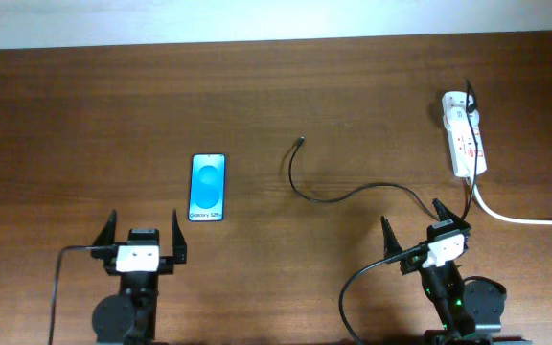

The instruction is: Plug charger to phone and switch on socket

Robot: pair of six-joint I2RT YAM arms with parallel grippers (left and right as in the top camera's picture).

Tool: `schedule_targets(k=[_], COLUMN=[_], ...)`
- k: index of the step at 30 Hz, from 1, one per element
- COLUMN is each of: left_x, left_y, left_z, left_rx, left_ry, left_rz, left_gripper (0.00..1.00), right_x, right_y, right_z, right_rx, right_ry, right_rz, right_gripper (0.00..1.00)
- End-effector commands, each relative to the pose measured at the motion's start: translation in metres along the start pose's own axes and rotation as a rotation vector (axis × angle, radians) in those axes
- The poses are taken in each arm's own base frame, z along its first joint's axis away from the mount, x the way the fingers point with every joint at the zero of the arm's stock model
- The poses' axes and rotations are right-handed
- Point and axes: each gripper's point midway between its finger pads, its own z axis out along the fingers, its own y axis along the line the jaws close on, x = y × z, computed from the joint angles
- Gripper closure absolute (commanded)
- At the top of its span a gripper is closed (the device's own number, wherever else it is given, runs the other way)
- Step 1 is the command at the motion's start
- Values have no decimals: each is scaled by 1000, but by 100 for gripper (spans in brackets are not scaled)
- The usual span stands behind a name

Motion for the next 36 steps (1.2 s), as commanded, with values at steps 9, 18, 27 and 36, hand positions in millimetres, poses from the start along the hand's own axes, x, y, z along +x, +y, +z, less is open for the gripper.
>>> schedule_targets(k=[9,18,27,36], left_x=[-52,-80,-54,-33], left_y=[-17,-36,-63,-70], left_z=[23,86,114,124], left_rx=[154,317,489,454], left_ry=[59,430,948,1031], left_rz=[-11,-64,-123,-229], left_gripper=[1,1,1,1], right_x=[3,3,3,3], right_y=[5,5,5,5], right_z=[0,0,0,0], right_rx=[-21,-21,-21,-21], right_ry=[1,1,1,1], right_rz=[12,12,12,12], right_gripper=[2,2,2,2])
